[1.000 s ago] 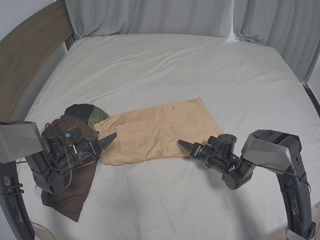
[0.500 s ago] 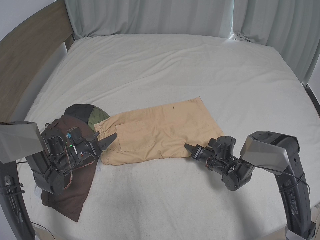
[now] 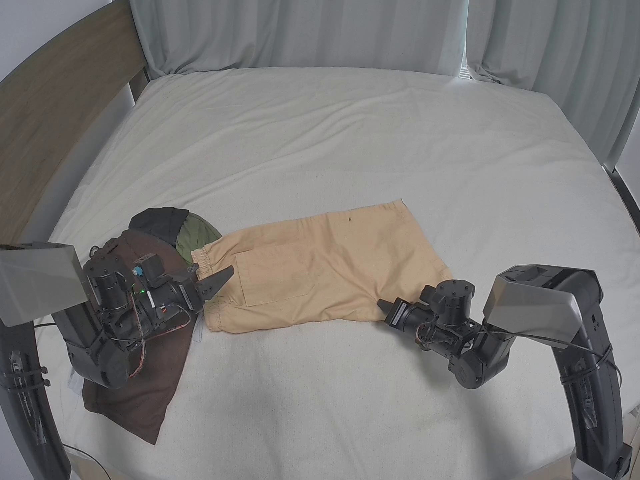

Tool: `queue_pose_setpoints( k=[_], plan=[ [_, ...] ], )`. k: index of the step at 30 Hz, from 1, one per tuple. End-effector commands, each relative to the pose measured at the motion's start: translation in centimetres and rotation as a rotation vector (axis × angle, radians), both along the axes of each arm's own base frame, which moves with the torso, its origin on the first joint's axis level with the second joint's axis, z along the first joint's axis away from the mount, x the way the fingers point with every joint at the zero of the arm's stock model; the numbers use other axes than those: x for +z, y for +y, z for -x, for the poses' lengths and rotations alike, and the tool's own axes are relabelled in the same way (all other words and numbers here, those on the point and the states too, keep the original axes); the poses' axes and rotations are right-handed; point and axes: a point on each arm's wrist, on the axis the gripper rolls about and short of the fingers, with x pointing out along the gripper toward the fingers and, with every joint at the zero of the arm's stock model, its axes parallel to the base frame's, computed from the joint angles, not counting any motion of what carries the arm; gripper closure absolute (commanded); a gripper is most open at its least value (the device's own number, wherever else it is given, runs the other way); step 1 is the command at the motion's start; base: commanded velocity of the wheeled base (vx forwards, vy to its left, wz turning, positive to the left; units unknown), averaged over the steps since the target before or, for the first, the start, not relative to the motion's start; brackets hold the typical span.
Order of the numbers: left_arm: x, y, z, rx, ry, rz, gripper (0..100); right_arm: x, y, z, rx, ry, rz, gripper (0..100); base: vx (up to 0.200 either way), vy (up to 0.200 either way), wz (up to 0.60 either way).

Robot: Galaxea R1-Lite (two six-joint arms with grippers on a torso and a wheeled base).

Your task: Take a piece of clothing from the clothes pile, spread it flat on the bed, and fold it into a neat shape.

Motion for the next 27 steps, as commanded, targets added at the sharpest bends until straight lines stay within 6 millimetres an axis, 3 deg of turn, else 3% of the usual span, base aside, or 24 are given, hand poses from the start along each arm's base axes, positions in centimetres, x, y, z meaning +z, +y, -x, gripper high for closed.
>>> queue_pose_setpoints(
  k=[1,5,16,27],
  plan=[
    [-0.4,-0.1,0.0,-0.002,0.012,-0.001,0,1.5,-0.7,1.0,-0.007,-0.012,-0.002,100,0.000,0.000,0.00],
    [-0.4,0.0,0.1,-0.002,0.011,-0.005,0,2.7,-1.3,2.8,0.000,0.000,0.001,100,0.000,0.000,0.00],
    [-0.4,-0.1,0.1,-0.005,0.015,-0.004,0,2.9,-2.9,6.2,-0.006,0.070,0.036,100,0.000,0.000,0.00],
    [-0.9,-0.2,-0.1,-0.008,0.030,-0.002,0,2.5,-5.0,11.1,0.003,0.129,0.090,100,0.000,0.000,0.00]
  ],
)
